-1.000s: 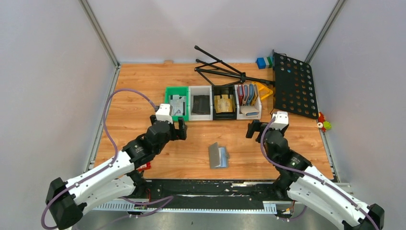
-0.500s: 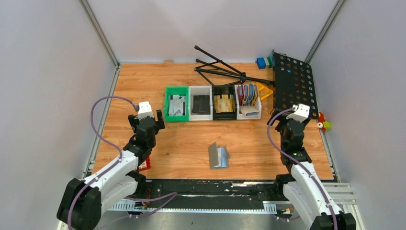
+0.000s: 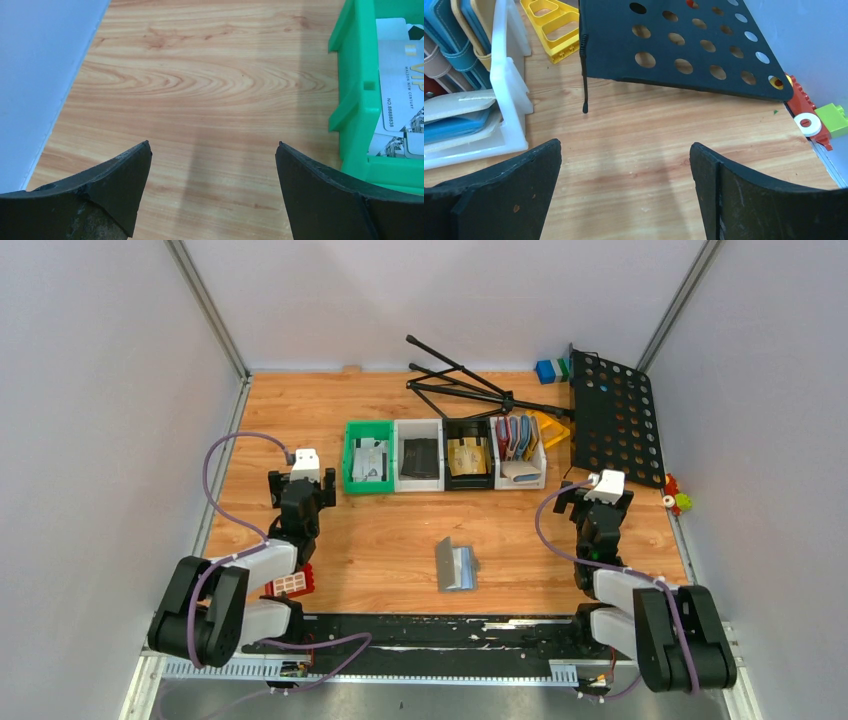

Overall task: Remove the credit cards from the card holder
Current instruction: Reset both arms

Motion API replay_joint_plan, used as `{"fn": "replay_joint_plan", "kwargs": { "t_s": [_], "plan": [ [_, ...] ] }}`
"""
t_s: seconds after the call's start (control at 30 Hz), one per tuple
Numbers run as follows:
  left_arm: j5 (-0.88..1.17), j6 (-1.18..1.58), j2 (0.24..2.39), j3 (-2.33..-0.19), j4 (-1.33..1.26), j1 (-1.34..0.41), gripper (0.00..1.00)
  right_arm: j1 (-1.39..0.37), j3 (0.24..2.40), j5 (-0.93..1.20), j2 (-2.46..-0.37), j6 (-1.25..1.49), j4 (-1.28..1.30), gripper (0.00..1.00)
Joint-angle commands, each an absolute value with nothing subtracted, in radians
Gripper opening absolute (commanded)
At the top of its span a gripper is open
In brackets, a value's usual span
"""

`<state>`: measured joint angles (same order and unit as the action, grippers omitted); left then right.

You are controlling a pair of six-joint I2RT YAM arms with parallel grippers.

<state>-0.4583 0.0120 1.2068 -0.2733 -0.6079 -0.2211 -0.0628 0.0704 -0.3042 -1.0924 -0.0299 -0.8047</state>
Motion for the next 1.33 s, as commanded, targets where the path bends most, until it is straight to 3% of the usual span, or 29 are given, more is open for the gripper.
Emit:
{"fn": "replay_joint_plan", "kwargs": {
  "t_s": [0.0,0.13,0.2,0.27,0.37,0.47,1.3],
  "plan": [
    [-0.491,-0.066,1.224,-0.251,-0.839,-0.207,1.00,-0.040,0.127,-0.246,-1.219,-0.045,-1.016,1.00],
    [-0.382,-0.098,1.414,-0.119,-1.292,-0.169,0.96,-0.040,0.129,-0.224,-1.402,-0.066,-1.213,1.00],
    [-0.379,-0.072,1.334,-0.180,-1.053,-0.166,0.96,-0.043,0.174,-0.191,-1.430,-0.089,-1.148,1.00],
    [-0.337,-0.070,1.380,-0.178,-1.119,-0.144,0.99,-0.044,0.255,-0.185,-1.386,-0.083,-0.928,1.00],
    [-0.271,-0.046,1.344,-0.212,-0.997,-0.111,1.00,-0.049,0.233,-0.188,-1.407,-0.093,-1.009,1.00],
    [-0.268,-0.050,1.378,-0.186,-1.099,-0.105,1.00,-0.049,0.243,-0.190,-1.389,-0.089,-0.963,1.00],
    [-0.262,-0.046,1.367,-0.193,-1.070,-0.106,1.00,-0.050,0.244,-0.187,-1.388,-0.091,-0.959,1.00]
  ]
}}
